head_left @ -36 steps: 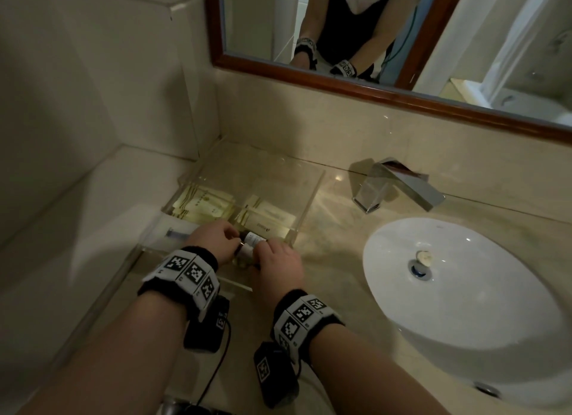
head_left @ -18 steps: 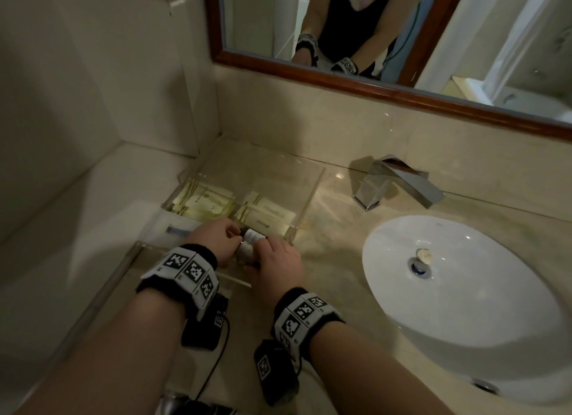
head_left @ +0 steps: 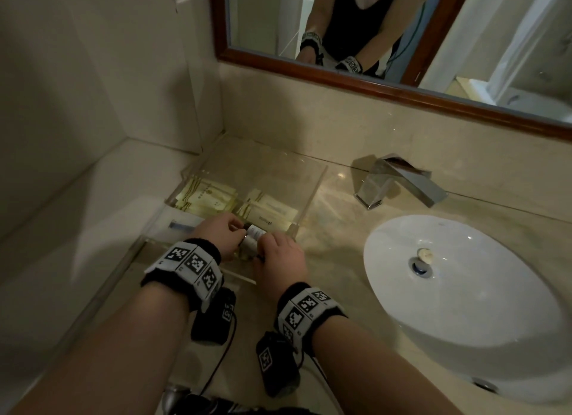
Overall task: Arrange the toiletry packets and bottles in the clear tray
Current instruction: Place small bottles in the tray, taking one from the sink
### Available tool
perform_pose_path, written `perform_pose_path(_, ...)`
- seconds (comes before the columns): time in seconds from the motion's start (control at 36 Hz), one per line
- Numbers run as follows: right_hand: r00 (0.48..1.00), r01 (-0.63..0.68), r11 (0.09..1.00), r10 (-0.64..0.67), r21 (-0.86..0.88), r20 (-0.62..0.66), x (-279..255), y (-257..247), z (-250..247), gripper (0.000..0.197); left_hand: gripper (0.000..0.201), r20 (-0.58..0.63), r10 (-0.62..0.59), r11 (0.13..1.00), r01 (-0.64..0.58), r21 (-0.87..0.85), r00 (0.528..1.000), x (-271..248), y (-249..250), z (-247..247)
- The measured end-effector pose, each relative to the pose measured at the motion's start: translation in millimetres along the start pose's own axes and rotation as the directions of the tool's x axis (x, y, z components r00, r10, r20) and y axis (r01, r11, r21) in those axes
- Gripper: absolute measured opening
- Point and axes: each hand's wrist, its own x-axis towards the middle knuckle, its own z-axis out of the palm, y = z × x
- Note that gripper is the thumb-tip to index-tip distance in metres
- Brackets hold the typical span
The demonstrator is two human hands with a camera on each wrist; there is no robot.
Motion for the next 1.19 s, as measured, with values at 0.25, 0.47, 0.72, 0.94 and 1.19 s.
perform_pose_path(0.25,0.998,0.043,0.999,-0.042,-0.03,0.053,1.7,-1.1,1.4,0.023,0.02,-0.047,-0.017,0.998,0.02,0.052,0.999,3.6,1.7,-2.4)
perform_pose_path(0.47,0.997,0.056,0.998,-0.053,-0.039,0.057,1.1,0.3,-0.7,0.022,0.026,-0.032,0.002,0.984,0.004,0.181,0.999,1.4,5.3,-2.5)
perform_pose_path(0.72,0.994,0.054,0.998,-0.051,-0.033,0.094,0.4,1.0,0.0,0.024,0.025,-0.042,-0.003,0.983,0.011,0.181,0.999,0.6,1.8,-3.8)
perform_pose_path(0.94,1.0,0.016,1.0,-0.016,0.015,-0.002,-0.4,2.9,1.1,0.023,0.027,-0.09,0.028,0.972,-0.006,0.234,0.996,-2.4,4.3,-8.9)
perform_pose_path(1.19,0.99,-0.089,0.992,0.097,0.086,-0.102,-8.6,30.6,-23.6,0.046,0.032,-0.147,0.133,0.966,-0.095,0.241,0.98,-13.8,21.8,-6.9)
